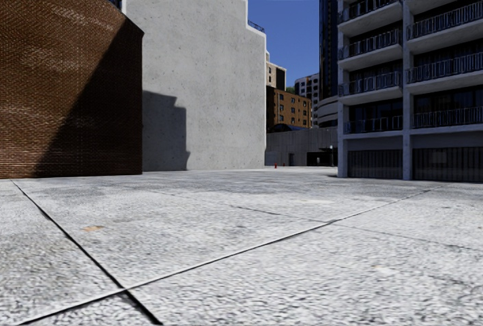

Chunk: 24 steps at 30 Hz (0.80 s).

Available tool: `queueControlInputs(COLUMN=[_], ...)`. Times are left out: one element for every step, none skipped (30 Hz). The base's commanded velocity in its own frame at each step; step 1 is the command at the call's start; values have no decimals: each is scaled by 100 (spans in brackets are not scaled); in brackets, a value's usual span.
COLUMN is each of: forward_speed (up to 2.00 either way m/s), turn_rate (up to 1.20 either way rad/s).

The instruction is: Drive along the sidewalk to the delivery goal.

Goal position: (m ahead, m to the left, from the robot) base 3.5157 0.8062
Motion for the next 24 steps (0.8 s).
queueControlInputs(forward_speed=[200, 200, 200, 200, 200, 200, 200, 200, 200, 200, 200, 200, 200, 200, 200, 200, 200, 200, 200, 200, 200, 200, 200, 200], turn_rate=[0, 0, 0, 0, 0, 0, 0, 0, 0, 0, 0, 0, 0, 0, 0, 0, 0, 0, 0, 0, 0, 0, 0, 0])
